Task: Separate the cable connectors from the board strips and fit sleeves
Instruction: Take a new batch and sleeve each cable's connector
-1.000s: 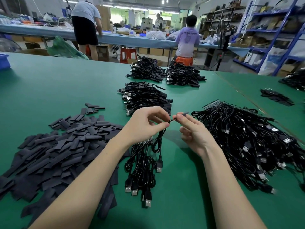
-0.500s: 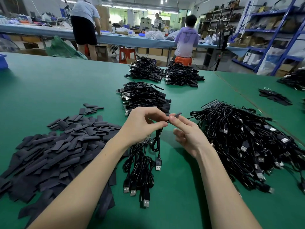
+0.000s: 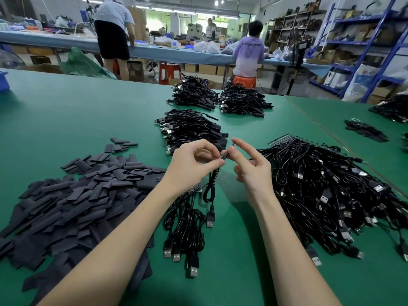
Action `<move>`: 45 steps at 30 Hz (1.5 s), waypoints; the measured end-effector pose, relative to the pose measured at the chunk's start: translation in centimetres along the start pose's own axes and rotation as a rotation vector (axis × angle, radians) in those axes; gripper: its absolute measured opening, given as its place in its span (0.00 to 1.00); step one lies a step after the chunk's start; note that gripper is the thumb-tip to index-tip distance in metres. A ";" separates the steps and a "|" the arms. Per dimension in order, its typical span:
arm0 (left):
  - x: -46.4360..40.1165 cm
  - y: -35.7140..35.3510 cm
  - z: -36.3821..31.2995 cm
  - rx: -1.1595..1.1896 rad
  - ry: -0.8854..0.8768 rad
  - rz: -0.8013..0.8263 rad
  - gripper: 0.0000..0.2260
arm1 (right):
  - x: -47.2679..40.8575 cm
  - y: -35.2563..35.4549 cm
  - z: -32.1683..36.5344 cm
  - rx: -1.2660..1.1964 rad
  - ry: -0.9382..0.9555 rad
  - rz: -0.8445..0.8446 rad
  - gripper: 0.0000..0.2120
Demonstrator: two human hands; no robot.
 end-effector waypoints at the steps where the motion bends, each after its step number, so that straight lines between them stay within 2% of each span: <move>1: 0.0 0.0 0.0 0.004 -0.001 -0.012 0.06 | 0.0 -0.1 -0.2 -0.011 -0.009 -0.010 0.08; 9: -0.5 0.8 1.4 0.061 0.133 0.020 0.05 | 0.1 -0.5 -0.7 0.047 0.019 -0.077 0.09; 16: -0.4 0.6 0.5 0.021 0.039 -0.057 0.04 | -0.1 -1.0 -0.7 0.014 -0.005 -0.110 0.09; 25: -0.4 0.7 -0.1 0.022 0.012 -0.061 0.03 | 0.1 -1.2 -1.0 -0.089 -0.119 -0.124 0.12; 27: -0.5 0.3 0.1 0.024 0.070 0.008 0.05 | 0.0 -0.9 -0.8 -0.105 -0.112 -0.177 0.13; 29: -0.2 -0.3 0.6 -0.004 0.181 0.144 0.12 | -0.2 -0.3 -0.6 -0.159 -0.088 -0.242 0.13; 31: 0.1 -0.7 0.9 0.009 0.244 0.233 0.16 | -0.4 0.2 -0.4 -0.192 -0.069 -0.281 0.13; 34: 0.1 -0.1 0.8 0.056 0.229 0.120 0.12 | -0.5 0.5 -0.2 -0.196 -0.061 -0.286 0.18; 37: -0.7 1.3 0.1 -0.069 0.117 -0.002 0.08 | -0.5 0.7 -0.3 -0.159 -0.097 -0.240 0.21; 42: -4.3 3.2 -0.7 -0.371 -0.067 -0.210 0.06 | -0.5 0.7 -0.9 -0.126 -0.207 -0.207 0.12; 45: -7.9 3.1 0.1 -0.628 -0.078 -0.198 0.05 | -0.2 0.1 -1.2 -0.046 -0.245 -0.143 0.08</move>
Point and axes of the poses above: each hand's wrist, its own x-axis away from the middle knuckle, its own y-axis out of the back of the hand, z = x × y, the point moved 4 cm from there along -x, towards the middle knuckle
